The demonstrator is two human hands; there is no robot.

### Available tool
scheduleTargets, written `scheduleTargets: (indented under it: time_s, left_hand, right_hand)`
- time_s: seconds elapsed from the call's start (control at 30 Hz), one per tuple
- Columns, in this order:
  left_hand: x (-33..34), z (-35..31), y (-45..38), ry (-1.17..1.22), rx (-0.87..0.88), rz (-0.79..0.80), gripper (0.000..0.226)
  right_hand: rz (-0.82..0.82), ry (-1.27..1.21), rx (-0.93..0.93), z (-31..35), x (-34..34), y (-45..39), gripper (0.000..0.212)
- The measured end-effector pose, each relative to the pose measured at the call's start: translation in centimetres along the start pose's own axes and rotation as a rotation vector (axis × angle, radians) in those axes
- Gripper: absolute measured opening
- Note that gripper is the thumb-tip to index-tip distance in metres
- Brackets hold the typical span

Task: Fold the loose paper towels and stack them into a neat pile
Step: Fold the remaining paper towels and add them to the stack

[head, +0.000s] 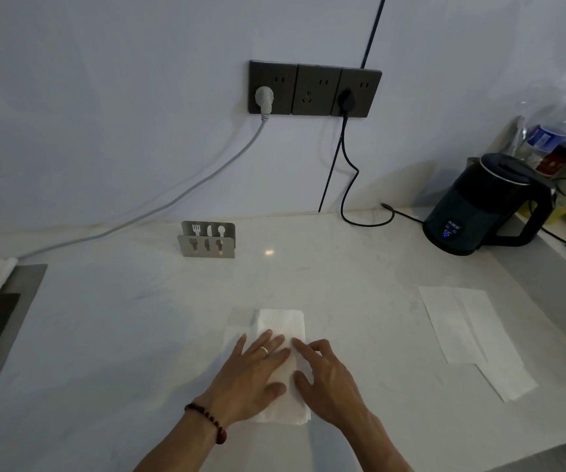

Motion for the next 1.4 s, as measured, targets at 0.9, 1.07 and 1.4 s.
scheduleTargets:
  time_s: [0.9,1.07,1.4]
  left_hand:
    - [4.7,-19.5,-14.6,-0.075,0.201,-0.013,0.047]
    - [4.8,-20.9,-15.6,0.039,0.2,-0.095,0.035]
    - [2.0,-23.9,-19.2,1.234,-0.523,0.159,0.034]
  right_hand:
    - [-0.332,0.288,0.434,-24.0,-11.7,6.2,0.052]
    - [-0.35,0.402,0.351,-27.1,-13.1,3.8,0.017]
    - [-0.584,0.279,-0.061,-23.3,-13.1,5.2,0.009]
Point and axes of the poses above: each hand's wrist, its own y-axis away from the middle knuckle, its own x-axis out of the palm, z = x × y, the point moved 2 cm from there along -y, towards the middle knuckle, and after that the axes turned 3 degrees about -x, right-handed, at the moved point
